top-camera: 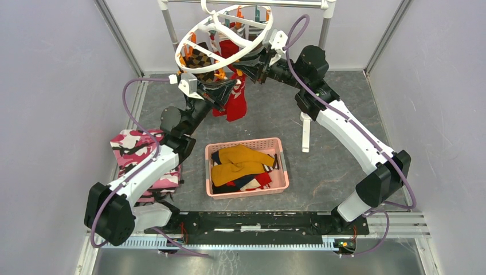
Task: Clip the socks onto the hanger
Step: Open the clamp at the hanger, then clamp the sock onto the hanger.
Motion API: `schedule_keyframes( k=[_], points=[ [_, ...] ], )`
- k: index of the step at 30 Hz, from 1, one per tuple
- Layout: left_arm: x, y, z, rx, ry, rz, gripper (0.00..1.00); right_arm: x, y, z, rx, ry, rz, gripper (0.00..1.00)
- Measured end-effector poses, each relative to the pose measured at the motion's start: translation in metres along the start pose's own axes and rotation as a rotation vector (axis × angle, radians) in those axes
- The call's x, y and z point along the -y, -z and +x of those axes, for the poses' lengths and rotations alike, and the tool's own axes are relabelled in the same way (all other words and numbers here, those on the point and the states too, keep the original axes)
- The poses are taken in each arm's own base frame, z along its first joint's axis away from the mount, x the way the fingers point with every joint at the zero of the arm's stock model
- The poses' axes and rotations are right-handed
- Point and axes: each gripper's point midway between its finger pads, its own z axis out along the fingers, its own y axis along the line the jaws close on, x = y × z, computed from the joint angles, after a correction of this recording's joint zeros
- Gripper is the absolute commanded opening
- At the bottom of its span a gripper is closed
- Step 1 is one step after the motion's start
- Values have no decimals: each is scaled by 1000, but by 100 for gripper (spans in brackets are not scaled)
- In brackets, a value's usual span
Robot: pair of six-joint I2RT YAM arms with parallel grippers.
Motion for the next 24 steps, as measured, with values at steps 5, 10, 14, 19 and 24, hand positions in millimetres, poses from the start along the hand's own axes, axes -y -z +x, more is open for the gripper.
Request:
schedule_keyframes(
  k=[5, 10, 14, 19, 24],
  points=[
    [3, -1, -2, -3, 16, 20, 2, 0, 0, -2, 6, 2, -4, 0],
    [7, -4, -4, -5, 28, 44, 2, -1, 0, -3, 10, 4, -7, 0],
    [8, -4, -2, -11, 34, 52, 2, -1, 0, -3, 11, 5, -10, 0],
    [10, -4, -3, -14, 55, 63, 2, -1, 0, -3, 11, 5, -11, 0],
    [11, -3, -8, 0, 82, 73, 2, 0, 1, -2, 11, 7, -13, 0]
  ],
)
